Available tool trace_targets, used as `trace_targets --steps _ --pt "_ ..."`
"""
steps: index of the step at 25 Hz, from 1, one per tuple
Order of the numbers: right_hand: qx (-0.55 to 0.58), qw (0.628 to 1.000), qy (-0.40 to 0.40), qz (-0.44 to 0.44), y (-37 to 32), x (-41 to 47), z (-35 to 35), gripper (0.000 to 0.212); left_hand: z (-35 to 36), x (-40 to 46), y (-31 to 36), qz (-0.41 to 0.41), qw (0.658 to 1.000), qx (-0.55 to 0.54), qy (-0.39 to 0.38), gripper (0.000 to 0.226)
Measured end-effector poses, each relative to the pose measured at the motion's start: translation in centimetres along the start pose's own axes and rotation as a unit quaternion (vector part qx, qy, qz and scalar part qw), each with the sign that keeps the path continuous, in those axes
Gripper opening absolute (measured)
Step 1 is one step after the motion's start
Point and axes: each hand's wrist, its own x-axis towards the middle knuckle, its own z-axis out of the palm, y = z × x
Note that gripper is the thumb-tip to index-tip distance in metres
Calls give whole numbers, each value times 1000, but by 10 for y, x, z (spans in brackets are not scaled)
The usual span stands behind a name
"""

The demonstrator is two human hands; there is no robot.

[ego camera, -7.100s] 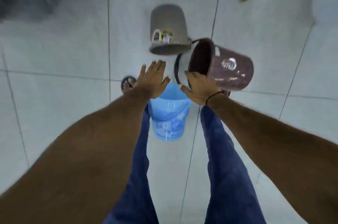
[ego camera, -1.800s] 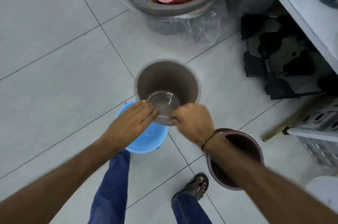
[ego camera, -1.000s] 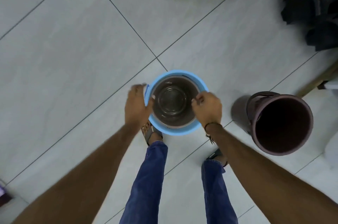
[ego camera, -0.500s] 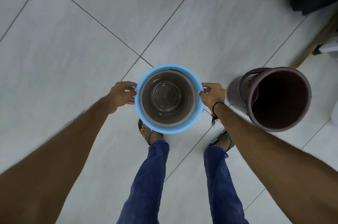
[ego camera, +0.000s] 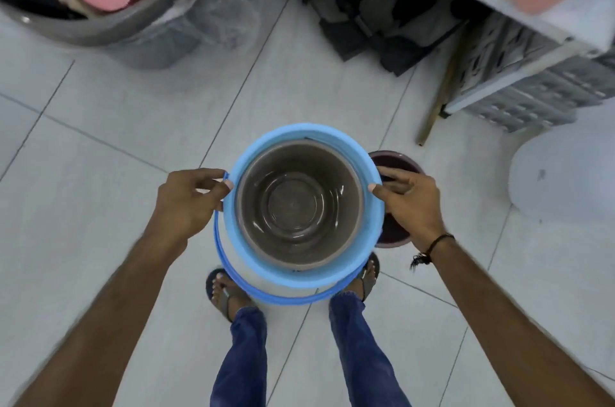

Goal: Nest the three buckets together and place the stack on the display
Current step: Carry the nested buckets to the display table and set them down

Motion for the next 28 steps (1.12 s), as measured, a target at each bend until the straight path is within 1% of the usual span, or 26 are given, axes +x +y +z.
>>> trace_targets --steps 3,5,8,9,13,15,17,20,22,24,25,26,27,28 --pt "17 999 34 12 9 7 -94 32 67 -19 58 26 999 -1 -28 8" --pt "16 998 46 29 28 19 -139 31 114 -22 79 34 998 3 -45 13" --pt "3 997 67 46 71 39 -175 30 183 -13 83 25 997 18 -70 6" --pt "7 996 74 58 87 47 -181 30 204 -9 80 17 997 32 -73 10" --pt "29 987 85 131 152 79 -168 29 277 15 59 -40 994 73 -68 27" --pt "19 982 88 167 179 96 -150 27 308 35 45 -85 988 115 -50 30" --pt "11 975 88 203 199 111 -132 28 328 56 31 -111 983 138 -39 32" --pt "-25 965 74 252 225 136 -112 29 347 92 7 -115 971 200 -66 33" --pt "-33 958 73 275 237 147 -103 27 351 109 -6 -112 956 259 -87 37" --pt "-33 953 92 287 246 151 -99 27 356 124 -16 -73 935 333 -94 46" --pt "-44 949 90 299 252 151 -97 33 358 131 -22 -47 932 344 -106 51" --pt "-59 945 70 315 259 151 -95 41 361 137 -27 -35 934 329 -134 54" --pt "-62 939 39 336 267 148 -92 47 364 142 -32 -51 941 288 -173 54" --pt "-43 933 4 358 274 146 -89 53 365 145 -35 -89 944 239 -207 51"
